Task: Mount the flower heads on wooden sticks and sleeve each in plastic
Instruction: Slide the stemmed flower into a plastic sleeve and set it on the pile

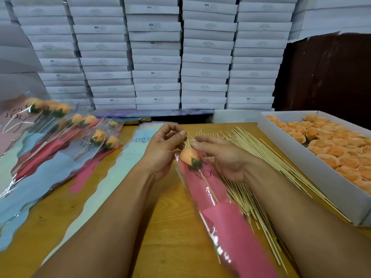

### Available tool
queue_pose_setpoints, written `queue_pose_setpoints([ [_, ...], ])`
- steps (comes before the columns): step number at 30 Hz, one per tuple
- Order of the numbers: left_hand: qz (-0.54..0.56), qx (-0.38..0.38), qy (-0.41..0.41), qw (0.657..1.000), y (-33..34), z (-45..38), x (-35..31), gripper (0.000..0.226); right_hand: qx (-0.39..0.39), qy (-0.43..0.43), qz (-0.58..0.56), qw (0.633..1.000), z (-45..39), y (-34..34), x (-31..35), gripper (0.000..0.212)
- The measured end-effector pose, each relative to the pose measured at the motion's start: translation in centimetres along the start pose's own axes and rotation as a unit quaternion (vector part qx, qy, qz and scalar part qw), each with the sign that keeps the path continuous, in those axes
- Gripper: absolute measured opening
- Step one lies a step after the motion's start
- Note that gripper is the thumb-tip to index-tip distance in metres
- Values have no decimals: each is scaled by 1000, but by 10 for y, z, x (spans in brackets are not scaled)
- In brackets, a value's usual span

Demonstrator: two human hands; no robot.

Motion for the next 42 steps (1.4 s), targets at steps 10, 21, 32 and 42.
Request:
queue_pose_setpoints([
  [10,-1,-84,21,996,-19,-5,-7,19,128,40,98,986,10,-15,7,58],
  [21,66,-159,41,984,-25,-8,-11,20,311,89,143,935,20,-7,5,19],
  [32,82,-240,71,965,-27,-14,-7,16,288,103,154,939,19,11,0,27],
  [42,-81,-343,33,935,-21,-15,-15,54,109,75,69,989,11,4,2,5],
])
Point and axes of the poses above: each hand's wrist, its own z-axis away from the middle knuckle, its own y-axis out of the palm, x = y × z, the point moved 1 cm from there along -z, towards the middle knuckle, and after that the axes turned 8 degrees about -y, right-handed, at the moved point
